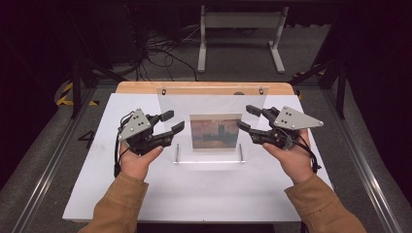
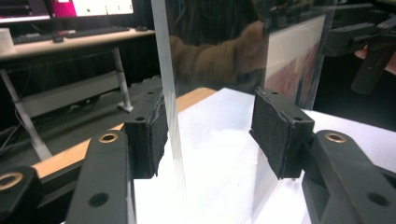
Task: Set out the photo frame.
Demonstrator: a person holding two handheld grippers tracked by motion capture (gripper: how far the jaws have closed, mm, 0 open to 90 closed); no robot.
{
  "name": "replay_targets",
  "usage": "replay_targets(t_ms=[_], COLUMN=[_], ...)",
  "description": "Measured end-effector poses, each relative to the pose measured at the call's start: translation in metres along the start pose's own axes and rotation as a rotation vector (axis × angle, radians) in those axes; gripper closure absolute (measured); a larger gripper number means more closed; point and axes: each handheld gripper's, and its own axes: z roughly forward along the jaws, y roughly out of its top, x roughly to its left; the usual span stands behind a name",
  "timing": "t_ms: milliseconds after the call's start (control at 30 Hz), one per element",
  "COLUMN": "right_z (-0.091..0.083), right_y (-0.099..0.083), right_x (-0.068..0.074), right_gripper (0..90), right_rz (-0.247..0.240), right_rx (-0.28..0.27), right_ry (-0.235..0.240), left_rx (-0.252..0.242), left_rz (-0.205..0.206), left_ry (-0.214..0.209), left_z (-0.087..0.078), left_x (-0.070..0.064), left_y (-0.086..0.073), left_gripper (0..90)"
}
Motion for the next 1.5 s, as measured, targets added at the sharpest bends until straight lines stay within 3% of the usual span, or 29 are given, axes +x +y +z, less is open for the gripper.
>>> replay_targets(t_ms=[567, 800, 900, 967, 1200, 1300, 1500], right_z=[0.015, 0.016, 0.014, 0.010, -0.014, -0.034, -0.064], right_y=[-0.017, -0.019, -0.020, -0.020, -0.017, -0.014, -0.013], right_x=[-0.014, -0.017, -0.018, -0.018, -0.012, -0.007, -0.004], right_gripper=[35.2, 29.7, 25.7, 23.8, 23.5, 23.9, 24.2], right_rz=[0.081, 0.097, 0.101, 0.098, 0.085, 0.085, 0.108], right_rx=[0.021, 0.024, 0.026, 0.032, 0.037, 0.048, 0.066], right_ry=[-0.024, -0.046, -0.061, -0.080, -0.094, -0.102, -0.121], left_rx=[0.048, 0.049, 0.050, 0.056, 0.082, 0.116, 0.138], left_rz=[-0.048, -0.060, -0.083, -0.092, -0.070, -0.061, -0.079], left_ry=[0.003, 0.009, 0.012, 0.013, 0.021, 0.036, 0.050], left_z=[0.010, 0.005, 0.000, -0.006, -0.030, -0.050, -0.071], left_x=[0.011, 0.011, 0.011, 0.010, 0.003, -0.002, -0.005], left_y=[-0.023, -0.026, -0.027, -0.027, -0.028, -0.028, -0.031], left_gripper=[43.6, 39.3, 32.8, 28.2, 24.8, 24.6, 22.9])
